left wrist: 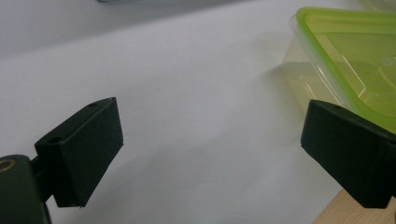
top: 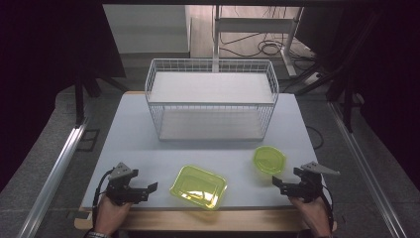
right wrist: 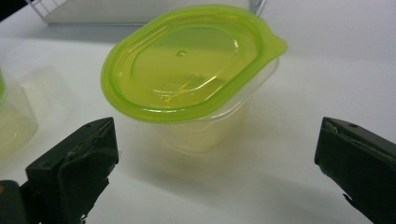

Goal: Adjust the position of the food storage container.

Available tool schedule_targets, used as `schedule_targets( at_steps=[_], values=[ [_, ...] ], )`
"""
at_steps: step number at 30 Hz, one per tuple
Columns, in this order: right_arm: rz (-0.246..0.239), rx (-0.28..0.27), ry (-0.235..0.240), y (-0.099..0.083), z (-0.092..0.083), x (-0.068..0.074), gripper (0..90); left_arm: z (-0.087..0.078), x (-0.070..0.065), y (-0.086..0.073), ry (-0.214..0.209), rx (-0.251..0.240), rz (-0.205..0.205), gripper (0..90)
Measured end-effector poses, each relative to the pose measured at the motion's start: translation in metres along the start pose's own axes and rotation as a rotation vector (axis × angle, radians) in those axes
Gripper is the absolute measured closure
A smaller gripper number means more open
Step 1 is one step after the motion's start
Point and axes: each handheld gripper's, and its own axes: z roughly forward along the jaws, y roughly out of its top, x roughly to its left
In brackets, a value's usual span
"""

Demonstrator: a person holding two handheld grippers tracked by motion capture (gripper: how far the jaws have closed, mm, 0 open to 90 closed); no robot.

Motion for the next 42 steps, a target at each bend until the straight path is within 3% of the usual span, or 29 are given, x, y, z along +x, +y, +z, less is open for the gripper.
schedule_targets(
  at_steps=[2,4,9,18,28,29,32,34,35,36,39,42],
  values=[
    [-0.011,0.005,0.006,0.0,-0.001,0.0,0.0,0.001,-0.001,0.0,0.002,0.002,0.014,4.8],
    [-0.034,0.009,-0.024,0.002,-0.003,0.001,0.2,0.002,-0.001,0.0,-0.001,-0.005,0.023,3.7],
    [-0.032,0.013,-0.031,0.003,-0.006,0.001,2.0,0.002,-0.001,0.001,-0.001,-0.016,0.029,3.3],
    [-0.034,0.036,-0.039,0.005,-0.009,0.002,7.6,0.008,-0.004,0.0,0.028,0.023,0.071,3.6],
    [-0.078,0.054,-0.028,0.008,-0.014,0.01,21.7,0.01,-0.007,0.001,0.047,0.036,0.096,4.4],
    [-0.089,0.048,-0.029,0.01,-0.016,0.013,28.6,0.011,-0.007,0.001,0.051,0.039,0.099,4.4],
    [-0.1,0.04,-0.027,0.012,-0.019,0.017,36.6,0.011,-0.007,0.001,0.058,0.04,0.103,4.6],
    [-0.105,0.039,-0.006,0.014,-0.021,0.019,46.6,0.011,-0.007,0.001,0.054,0.035,0.101,4.6],
    [-0.107,0.052,0.021,0.016,-0.021,0.021,59.1,0.011,-0.007,0.001,0.047,0.032,0.099,4.2],
    [-0.107,0.052,0.021,0.016,-0.021,0.021,59.1,0.011,-0.007,0.001,0.041,0.029,0.097,4.2],
    [-0.12,0.072,0.059,0.02,-0.019,0.025,76.8,0.012,-0.007,0.001,0.045,0.036,0.103,4.0],
    [-0.124,0.075,0.083,0.025,-0.017,0.029,86.0,0.013,-0.007,0.001,0.05,0.039,0.105,4.2]
  ],
)
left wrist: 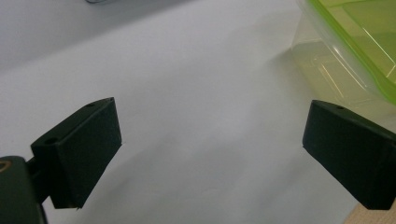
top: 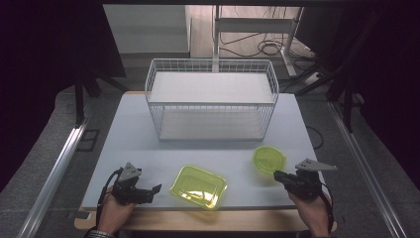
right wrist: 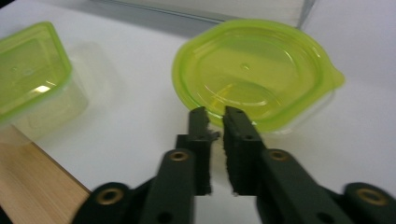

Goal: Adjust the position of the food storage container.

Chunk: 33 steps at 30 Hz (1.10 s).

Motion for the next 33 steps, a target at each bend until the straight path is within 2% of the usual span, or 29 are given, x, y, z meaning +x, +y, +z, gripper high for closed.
schedule_targets(
  at_steps=[4,7,12,22,28,30,31,33],
  values=[
    [-0.016,0.011,0.017,0.007,0.007,0.003,88.6,0.0,0.0,0.0,0.003,-0.004,-0.001,4.3],
    [-0.037,0.021,0.041,0.019,0.019,0.008,88.8,0.001,0.0,0.0,0.006,0.003,0.001,4.4],
    [-0.07,0.033,0.04,0.033,0.036,0.012,88.8,0.002,0.0,0.0,0.01,0.008,0.001,4.5],
    [-0.093,0.048,0.055,0.056,0.068,0.021,88.7,0.003,0.0,0.0,0.011,0.014,0.0,4.7],
    [-0.106,0.088,0.018,0.063,0.089,0.022,88.6,0.003,0.0,0.0,0.011,0.019,0.006,4.7],
    [-0.092,0.085,0.028,0.061,0.09,0.02,88.7,0.003,0.0,0.0,0.011,0.022,0.006,4.7],
    [-0.105,0.094,0.007,0.061,0.088,0.02,88.7,0.004,-0.001,0.0,0.011,0.024,0.007,4.8],
    [-0.106,0.095,0.001,0.061,0.086,0.019,88.7,0.004,-0.001,0.0,0.011,0.024,0.008,4.8]
  ],
)
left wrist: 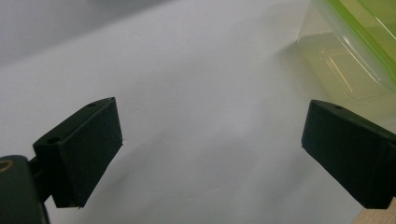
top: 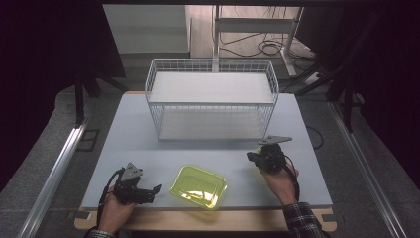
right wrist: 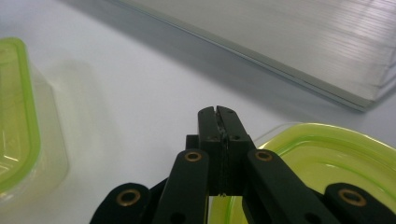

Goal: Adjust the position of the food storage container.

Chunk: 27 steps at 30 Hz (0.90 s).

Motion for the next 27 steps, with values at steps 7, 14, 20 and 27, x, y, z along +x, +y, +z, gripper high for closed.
schedule_targets(
  at_steps=[7,14,20,27],
  values=[
    [0.026,-0.008,-0.009,-0.012,-0.018,-0.008,88.6,0.0,0.0,0.0,-0.005,0.001,-0.008,4.7],
    [0.019,-0.014,0.025,-0.024,-0.031,0.005,88.2,-0.001,-0.001,0.002,-0.009,0.016,-0.02,6.1],
    [-0.001,0.022,0.108,-0.036,-0.026,0.028,88.3,-0.002,-0.008,0.007,-0.058,0.033,0.029,23.1],
    [-0.014,0.087,0.231,-0.048,-0.012,0.062,88.5,0.009,-0.026,0.016,-0.148,0.078,0.066,62.1]
  ],
)
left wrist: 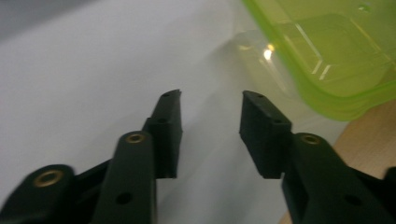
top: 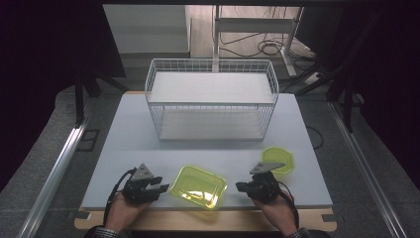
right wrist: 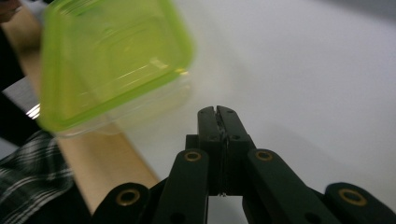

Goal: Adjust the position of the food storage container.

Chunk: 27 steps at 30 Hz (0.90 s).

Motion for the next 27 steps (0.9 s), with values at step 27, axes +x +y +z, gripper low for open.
schedule_targets(
  at_steps=[27],
  values=[
    [0.016,0.038,-0.021,0.024,0.027,-0.025,86.6,0.023,-0.032,0.014,-0.114,0.021,0.059,70.5]
  ],
)
